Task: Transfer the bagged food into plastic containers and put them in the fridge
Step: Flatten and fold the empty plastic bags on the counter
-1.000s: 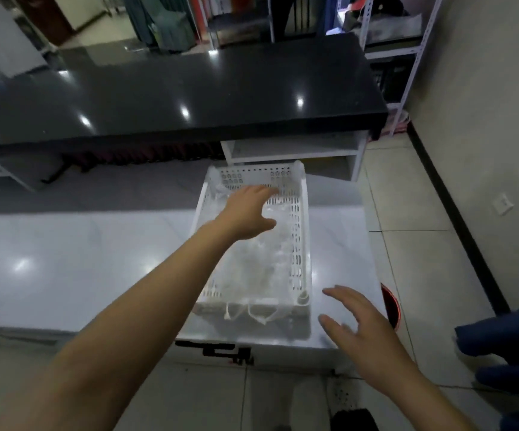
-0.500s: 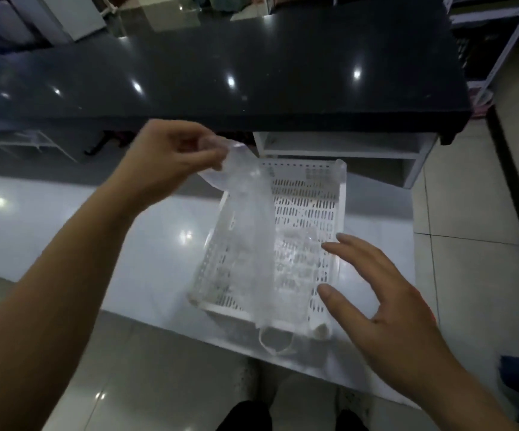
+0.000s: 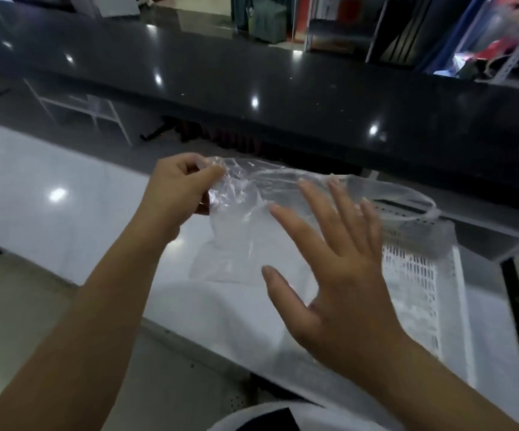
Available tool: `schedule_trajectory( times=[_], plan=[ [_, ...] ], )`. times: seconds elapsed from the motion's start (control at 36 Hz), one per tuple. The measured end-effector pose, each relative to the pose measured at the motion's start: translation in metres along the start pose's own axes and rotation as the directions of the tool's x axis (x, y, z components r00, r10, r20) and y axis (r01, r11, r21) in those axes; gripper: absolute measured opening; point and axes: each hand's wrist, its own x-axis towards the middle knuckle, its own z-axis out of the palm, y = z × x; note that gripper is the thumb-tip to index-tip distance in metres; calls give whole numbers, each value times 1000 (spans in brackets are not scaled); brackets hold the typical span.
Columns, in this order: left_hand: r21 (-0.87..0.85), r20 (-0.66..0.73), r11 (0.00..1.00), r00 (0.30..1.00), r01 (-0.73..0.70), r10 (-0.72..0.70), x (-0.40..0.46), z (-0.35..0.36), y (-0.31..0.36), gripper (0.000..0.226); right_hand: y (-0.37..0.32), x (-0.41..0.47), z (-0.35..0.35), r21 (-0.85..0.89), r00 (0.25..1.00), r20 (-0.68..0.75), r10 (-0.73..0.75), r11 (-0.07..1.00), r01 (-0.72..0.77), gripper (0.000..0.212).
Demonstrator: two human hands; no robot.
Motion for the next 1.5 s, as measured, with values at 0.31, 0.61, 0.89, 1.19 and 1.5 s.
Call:
schedule_trajectory(
  times=[0.31, 0.61, 0.89, 1.19, 1.5],
  plan=[
    [257, -6, 884, 915, 392, -404, 20, -51, -135, 47, 54, 42, 215, -501, 777, 482, 405, 855, -135, 69],
    [742, 245, 639, 969, -203, 23, -42, -1, -188, 55, 55, 20, 277, -506, 672, 608, 423, 858, -82, 63],
    [893, 289, 408, 937, -191, -196, -55, -22, -248, 80, 93, 13, 286, -511, 752, 493, 437, 845, -156, 57],
    [859, 123, 511, 962, 18, -242, -38, -43, -243, 77, 115, 27, 287, -503, 742, 504, 442, 849, -164, 60],
    [772, 360, 582, 930, -254, -72, -51, 15, -221, 62, 95, 10, 272, -399, 728, 592, 346, 910, -109, 57]
  ],
)
